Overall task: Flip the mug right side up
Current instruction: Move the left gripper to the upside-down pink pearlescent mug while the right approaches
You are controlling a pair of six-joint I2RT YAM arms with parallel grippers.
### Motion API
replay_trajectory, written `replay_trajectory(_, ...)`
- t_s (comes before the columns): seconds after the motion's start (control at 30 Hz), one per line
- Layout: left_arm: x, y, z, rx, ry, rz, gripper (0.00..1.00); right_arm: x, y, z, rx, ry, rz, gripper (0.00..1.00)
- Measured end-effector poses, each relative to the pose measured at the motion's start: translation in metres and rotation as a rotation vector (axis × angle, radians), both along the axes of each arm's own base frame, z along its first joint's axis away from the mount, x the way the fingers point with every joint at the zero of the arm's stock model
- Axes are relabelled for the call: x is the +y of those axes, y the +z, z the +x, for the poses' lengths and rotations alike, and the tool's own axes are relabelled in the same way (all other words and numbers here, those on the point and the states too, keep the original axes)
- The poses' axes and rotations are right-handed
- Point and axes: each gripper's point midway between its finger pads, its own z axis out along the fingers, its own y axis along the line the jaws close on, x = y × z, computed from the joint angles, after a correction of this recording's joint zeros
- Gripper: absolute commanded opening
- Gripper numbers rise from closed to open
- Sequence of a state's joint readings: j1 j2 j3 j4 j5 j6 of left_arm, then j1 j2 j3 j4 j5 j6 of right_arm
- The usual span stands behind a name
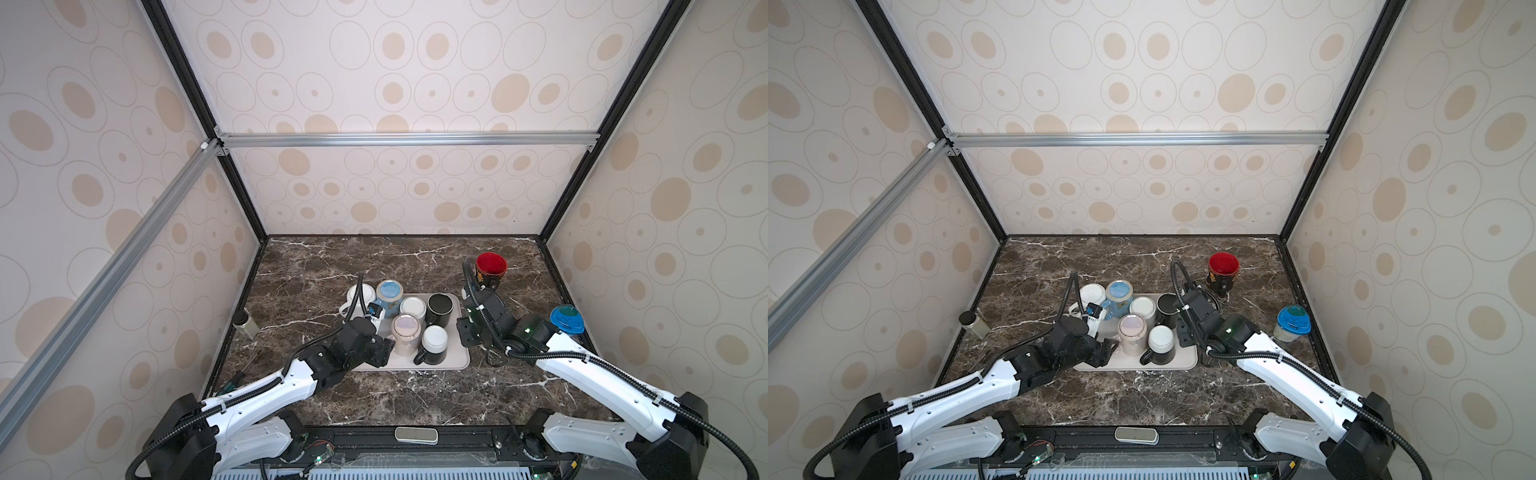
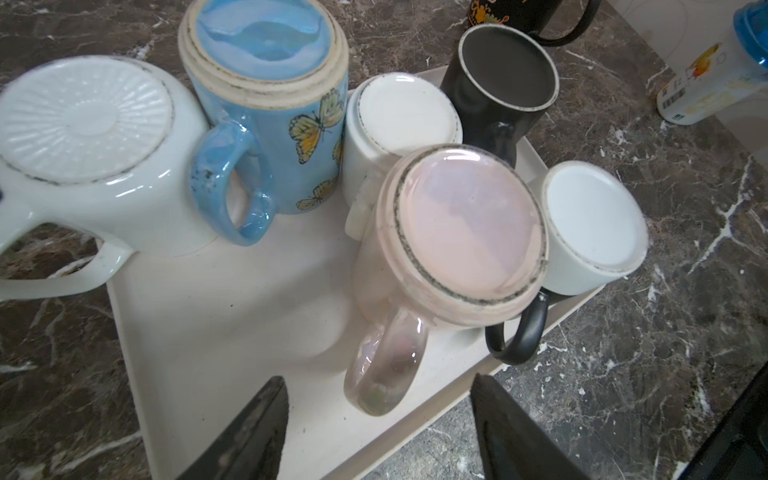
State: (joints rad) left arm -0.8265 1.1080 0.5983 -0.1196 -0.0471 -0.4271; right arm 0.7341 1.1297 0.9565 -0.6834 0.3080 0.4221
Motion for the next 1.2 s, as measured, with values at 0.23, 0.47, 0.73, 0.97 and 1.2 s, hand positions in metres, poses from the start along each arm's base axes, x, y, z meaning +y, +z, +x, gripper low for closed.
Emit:
replay_trajectory(0.23, -0.007, -0.019, 0.002, 0.031, -0.028, 0.033, 0.65, 0.0, -0.005, 0.0, -0.001, -0.001, -0.001, 0.5)
replay_trajectory(0.47, -0.014, -0.018, 0.002, 0.026, -0.047, 0.012, 0.56, -0.001, -0.009, -0.001, 0.006, -0.002, -0.008, 0.49)
replay_trajectory(0.73, -0.015, -0.019, 0.001, 0.027, -0.056, 0.008, 0.43, 0.0, -0.009, 0.0, -0.001, 0.0, 0.0, 0.49)
replay_trajectory(0.97, -0.015, -0.022, 0.001, 0.029, -0.056, 0.017, 0.52, 0.001, -0.009, 0.001, -0.002, 0.001, 0.003, 0.49)
replay_trajectory(1.2, -0.011, -0.044, 0.003, 0.062, -0.05, 0.088, 0.54, 0.002, -0.013, -0.001, 0.006, 0.005, 0.01, 0.49)
